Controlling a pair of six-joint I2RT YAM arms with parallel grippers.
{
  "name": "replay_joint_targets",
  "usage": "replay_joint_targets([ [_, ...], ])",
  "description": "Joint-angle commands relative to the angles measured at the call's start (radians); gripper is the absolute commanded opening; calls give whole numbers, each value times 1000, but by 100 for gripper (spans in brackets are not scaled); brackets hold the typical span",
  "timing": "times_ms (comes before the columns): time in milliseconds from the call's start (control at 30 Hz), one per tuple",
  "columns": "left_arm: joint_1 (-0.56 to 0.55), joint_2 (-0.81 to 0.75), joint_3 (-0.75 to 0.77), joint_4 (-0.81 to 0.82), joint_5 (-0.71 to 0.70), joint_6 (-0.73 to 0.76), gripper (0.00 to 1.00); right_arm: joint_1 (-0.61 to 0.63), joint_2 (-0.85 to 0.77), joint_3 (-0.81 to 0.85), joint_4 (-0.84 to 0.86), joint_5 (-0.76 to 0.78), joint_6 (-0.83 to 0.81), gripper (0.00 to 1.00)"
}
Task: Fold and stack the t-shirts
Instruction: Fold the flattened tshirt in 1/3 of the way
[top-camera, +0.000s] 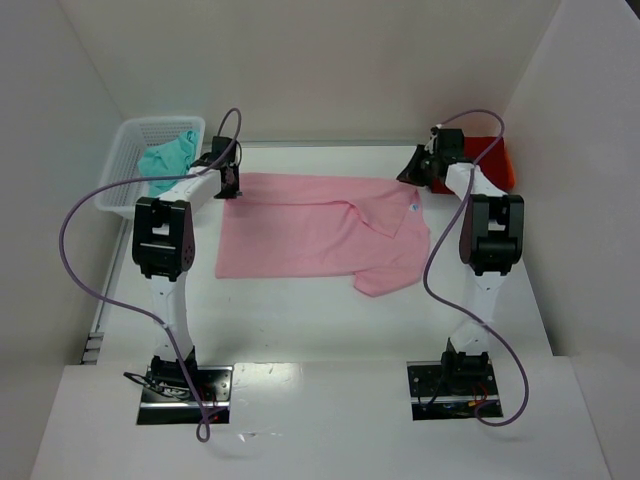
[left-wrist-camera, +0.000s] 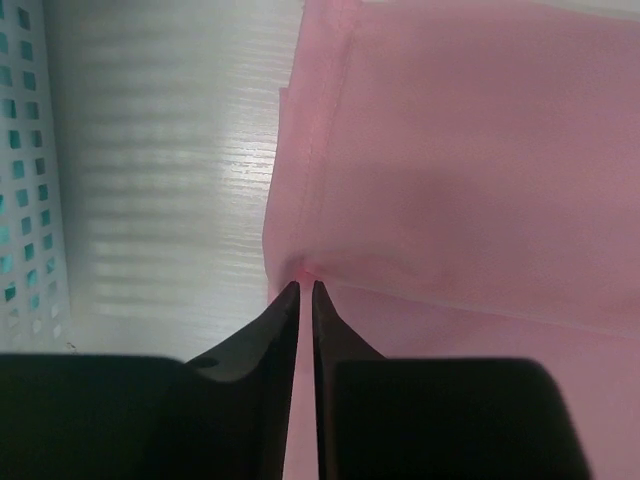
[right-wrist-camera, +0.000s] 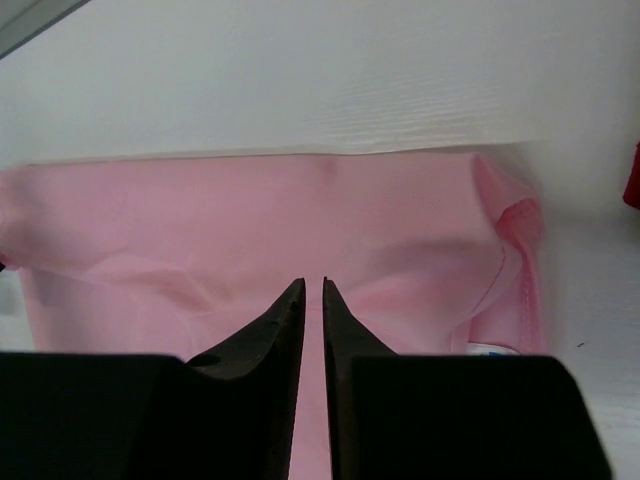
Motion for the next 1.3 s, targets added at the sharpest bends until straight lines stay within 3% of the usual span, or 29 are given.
replay_joint_targets([
  [0, 5, 1, -20, 40, -46, -18, 12, 7, 44, -9, 32, -5, -15, 16],
  [367, 15, 11, -39, 31, -57, -9, 9, 7, 62, -9, 3, 67, -46, 12],
  [467, 15, 11, -48, 31, -57, -9, 18, 7, 71, -9, -6, 90, -46, 12],
  [633, 15, 29, -39, 31, -37, -9, 13, 7, 81, -9, -6, 101, -55, 9],
  [800, 15, 38, -39, 31, -5, -9, 28, 7, 81, 0, -15, 101, -55, 9],
  [900, 15, 38, -39, 31, 6, -9, 30, 7, 90, 10, -15, 101, -55, 9],
  [1033, 15, 38, -39, 42, 6, -18, 11, 7, 90, 10, -15, 92, -55, 9],
  [1167, 15, 47, -30, 42, 6, -18, 1, 7, 90, 10, -15, 101, -55, 9],
  [1267, 15, 37, -30, 42, 6, -18, 0, 7, 90, 10, -15, 101, -55, 9],
])
